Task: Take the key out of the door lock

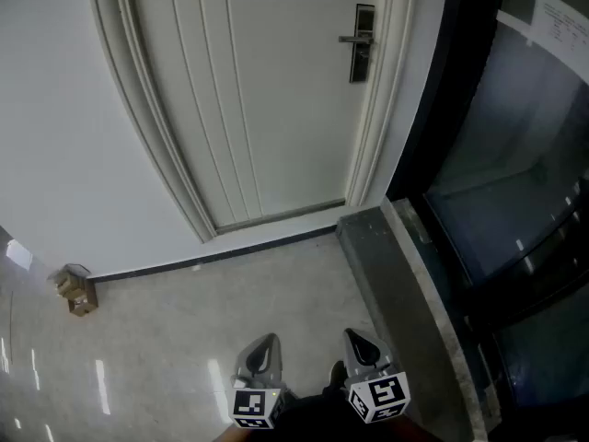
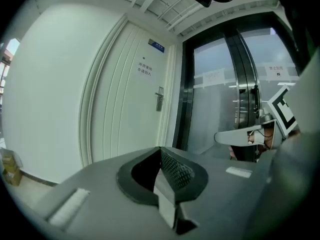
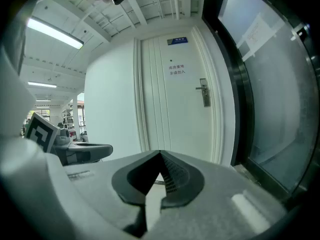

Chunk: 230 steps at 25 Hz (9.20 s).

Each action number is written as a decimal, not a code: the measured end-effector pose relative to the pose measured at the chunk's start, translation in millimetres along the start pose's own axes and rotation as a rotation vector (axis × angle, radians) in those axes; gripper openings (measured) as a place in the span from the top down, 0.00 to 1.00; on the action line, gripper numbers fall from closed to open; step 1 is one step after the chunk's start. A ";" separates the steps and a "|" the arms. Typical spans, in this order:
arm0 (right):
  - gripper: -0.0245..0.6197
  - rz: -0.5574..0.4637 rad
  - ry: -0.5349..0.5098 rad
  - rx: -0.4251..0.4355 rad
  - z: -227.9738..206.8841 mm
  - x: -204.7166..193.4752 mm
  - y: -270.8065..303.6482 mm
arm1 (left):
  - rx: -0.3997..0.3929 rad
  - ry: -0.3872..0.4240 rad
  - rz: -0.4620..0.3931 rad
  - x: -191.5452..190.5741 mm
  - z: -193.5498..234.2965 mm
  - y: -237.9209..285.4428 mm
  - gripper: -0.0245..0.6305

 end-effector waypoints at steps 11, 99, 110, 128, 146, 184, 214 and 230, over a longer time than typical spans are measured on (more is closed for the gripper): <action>0.98 -0.030 0.031 0.012 -39.2 5.3 9.8 | 0.035 0.038 0.017 11.0 -19.5 29.5 0.93; 0.98 -0.316 0.313 0.166 -511.7 343.6 445.4 | 0.095 0.066 -0.116 259.7 -19.4 636.1 0.93; 0.88 -0.425 0.697 0.316 -556.3 384.3 479.0 | 0.156 0.061 -0.156 293.9 -19.0 671.8 0.89; 0.89 -0.452 0.988 0.407 -565.7 400.0 510.8 | 0.177 0.048 -0.148 287.6 -14.8 668.5 0.91; 0.95 -0.478 1.335 0.350 -558.1 396.5 510.5 | 0.103 0.106 -0.139 291.1 -40.8 663.3 0.92; 0.96 -0.339 0.702 0.166 -432.0 285.8 376.2 | -0.067 0.088 -0.112 244.7 -32.9 583.2 0.93; 0.96 -0.004 0.041 -0.089 -277.7 124.2 230.3 | -0.164 -0.027 0.067 103.2 -36.5 379.9 0.93; 0.96 -0.077 -0.033 0.070 -305.6 99.6 81.3 | 0.094 0.001 0.004 77.2 -162.6 257.9 0.93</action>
Point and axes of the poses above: the fingertips, and each gripper's own axes: y forward along the fingers, z to its left, x out of its top, the point moved 7 cm from there along -y, backward along the fingers, and after that the axes turned 8 degrees about x, right-handed, at the moved point
